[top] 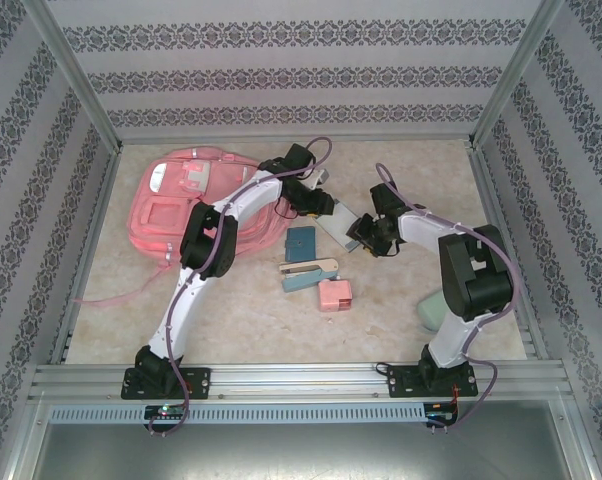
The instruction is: Pack books, pencil case, and school supplies into a backpack
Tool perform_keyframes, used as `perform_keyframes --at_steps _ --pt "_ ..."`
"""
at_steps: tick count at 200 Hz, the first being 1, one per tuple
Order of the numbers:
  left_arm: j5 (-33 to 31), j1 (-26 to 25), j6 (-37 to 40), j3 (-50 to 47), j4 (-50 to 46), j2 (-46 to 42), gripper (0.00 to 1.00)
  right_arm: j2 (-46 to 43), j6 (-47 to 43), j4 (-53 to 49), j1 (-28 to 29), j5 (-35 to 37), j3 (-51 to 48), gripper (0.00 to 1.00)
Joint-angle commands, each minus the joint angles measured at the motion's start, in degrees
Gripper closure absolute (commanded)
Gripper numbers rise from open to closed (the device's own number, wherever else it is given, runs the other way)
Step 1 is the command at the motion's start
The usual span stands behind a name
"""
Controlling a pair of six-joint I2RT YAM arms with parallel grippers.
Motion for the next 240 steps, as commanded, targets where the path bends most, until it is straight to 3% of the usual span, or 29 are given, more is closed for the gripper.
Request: perform_keyframes --at_steps 1,77,207,240 --pt "-2.4 -0.2 1.8 1.4 -3.0 0.9 0.57 2.8 0.0 1.2 0.1 0.0 2.8 0.5" --pt "-2.6 0.7 -1.4 -0.8 2.6 -4.6 0.57 5.9 -5.1 -2.3 -1.6 3.7 7.1 0.63" --pt "-11.8 0.6 -1.0 0.1 -4.9 1.5 0.56 9.2 -6.9 -4.1 -1.7 2.4 11.3 0.62" --pt "-4.3 0.1 -1.2 -0.4 -3.7 2.0 0.57 9.7 -7.3 -3.8 -1.4 1.7 11.9 0.61"
